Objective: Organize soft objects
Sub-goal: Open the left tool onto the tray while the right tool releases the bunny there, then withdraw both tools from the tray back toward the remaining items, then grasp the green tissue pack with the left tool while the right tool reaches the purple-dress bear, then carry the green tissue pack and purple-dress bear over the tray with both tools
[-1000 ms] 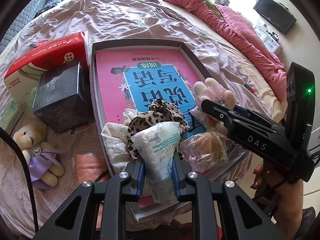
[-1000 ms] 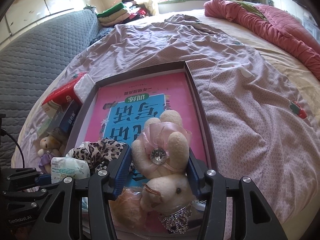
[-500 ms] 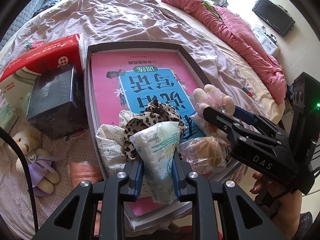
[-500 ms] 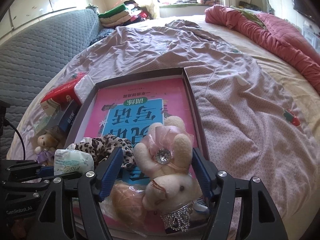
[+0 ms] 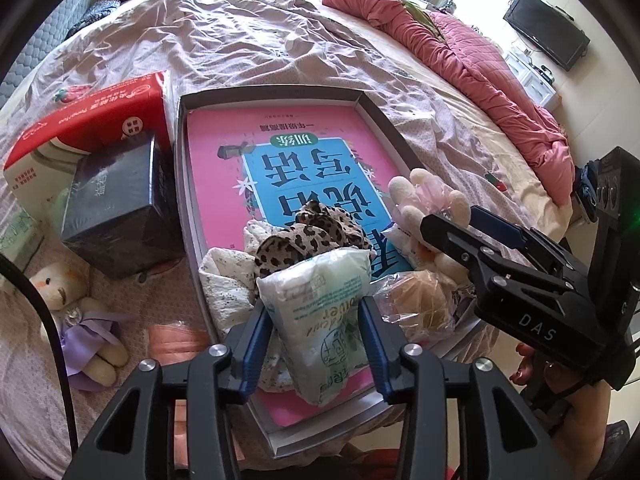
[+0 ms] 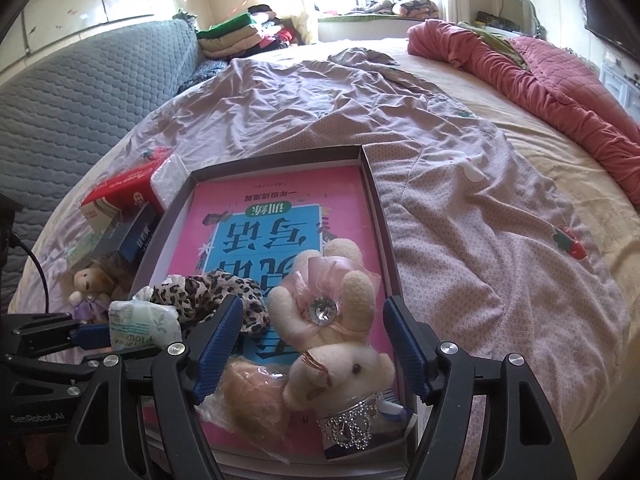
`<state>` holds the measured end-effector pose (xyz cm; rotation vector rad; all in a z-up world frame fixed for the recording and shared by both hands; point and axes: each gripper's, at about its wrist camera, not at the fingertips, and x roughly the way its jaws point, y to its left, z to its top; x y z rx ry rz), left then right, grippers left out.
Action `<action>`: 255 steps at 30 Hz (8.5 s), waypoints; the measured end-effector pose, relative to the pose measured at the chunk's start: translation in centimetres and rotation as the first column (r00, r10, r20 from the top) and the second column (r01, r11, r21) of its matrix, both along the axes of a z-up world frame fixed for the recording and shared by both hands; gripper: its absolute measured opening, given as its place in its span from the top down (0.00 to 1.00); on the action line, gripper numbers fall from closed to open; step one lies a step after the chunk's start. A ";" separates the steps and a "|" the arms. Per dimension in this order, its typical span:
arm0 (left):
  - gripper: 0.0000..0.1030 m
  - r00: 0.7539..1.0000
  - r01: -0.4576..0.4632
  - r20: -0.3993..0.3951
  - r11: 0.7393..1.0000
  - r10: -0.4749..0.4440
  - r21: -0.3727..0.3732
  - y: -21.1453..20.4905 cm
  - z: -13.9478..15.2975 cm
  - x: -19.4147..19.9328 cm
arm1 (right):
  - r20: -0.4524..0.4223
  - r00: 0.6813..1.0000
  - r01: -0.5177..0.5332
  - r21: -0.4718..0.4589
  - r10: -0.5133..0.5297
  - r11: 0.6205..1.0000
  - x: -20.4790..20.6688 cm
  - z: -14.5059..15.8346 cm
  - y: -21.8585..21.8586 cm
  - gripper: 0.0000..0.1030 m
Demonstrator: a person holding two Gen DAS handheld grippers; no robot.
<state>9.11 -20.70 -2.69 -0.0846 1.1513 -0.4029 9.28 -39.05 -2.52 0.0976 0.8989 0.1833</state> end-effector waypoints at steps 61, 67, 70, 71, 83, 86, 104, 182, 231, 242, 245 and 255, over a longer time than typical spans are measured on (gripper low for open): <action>0.21 0.935 -0.282 0.228 0.959 0.273 0.008 17.2 11.3 -3.2 | 0.123 0.984 -0.130 0.016 0.127 0.991 -3.9 10.0 8.1 0.20; 0.21 0.925 -0.327 0.208 0.945 0.318 0.010 20.2 11.1 -3.5 | 0.120 0.971 -0.211 0.015 0.208 0.977 -4.5 10.7 11.7 0.20; 0.21 0.921 -0.343 0.199 0.939 0.335 0.005 21.5 10.9 -3.7 | 0.112 0.964 -0.244 0.021 0.240 0.970 -4.7 10.8 13.4 0.19; 0.21 0.919 -0.348 0.197 0.937 0.340 0.005 21.8 10.8 -3.8 | 0.110 0.962 -0.252 0.022 0.248 0.967 -4.7 10.8 13.9 0.19; 0.21 0.914 -0.374 0.178 0.927 0.364 0.029 24.3 9.9 -4.4 | 0.048 0.932 -0.360 -0.016 0.360 0.933 -5.7 9.6 19.4 0.19; 0.21 0.913 -0.381 0.169 0.924 0.371 0.031 25.0 9.2 -4.4 | 0.022 0.924 -0.381 -0.019 0.381 0.924 -5.7 8.7 20.3 0.19; 0.21 0.916 -0.391 0.120 0.919 0.384 0.047 26.7 5.9 -4.0 | -0.065 0.892 -0.450 -0.040 0.447 0.892 -5.4 4.8 23.9 0.19; 0.52 0.934 -0.344 0.126 0.937 0.334 0.068 26.3 -2.2 2.7 | -0.170 0.888 -0.411 0.127 0.428 0.903 2.0 -2.4 25.6 0.55; 0.52 0.963 -0.158 0.234 0.982 0.131 0.100 11.6 10.2 -6.6 | 0.067 0.990 -0.137 0.331 0.121 0.934 -3.5 10.4 9.7 0.56; 0.52 0.964 -0.115 0.248 0.991 0.095 0.068 9.2 11.6 -6.3 | 0.084 0.996 -0.053 0.339 0.026 0.939 -4.3 11.1 5.2 0.56; 0.52 0.966 -0.097 0.246 0.993 0.078 0.066 8.3 11.6 -6.1 | 0.088 0.996 -0.027 0.330 -0.003 0.944 -4.4 11.2 4.0 0.56; 0.52 0.973 -0.062 0.223 0.997 0.053 0.034 5.9 10.8 -4.3 | 0.087 0.993 0.042 0.332 -0.075 0.942 -4.6 10.6 0.7 0.56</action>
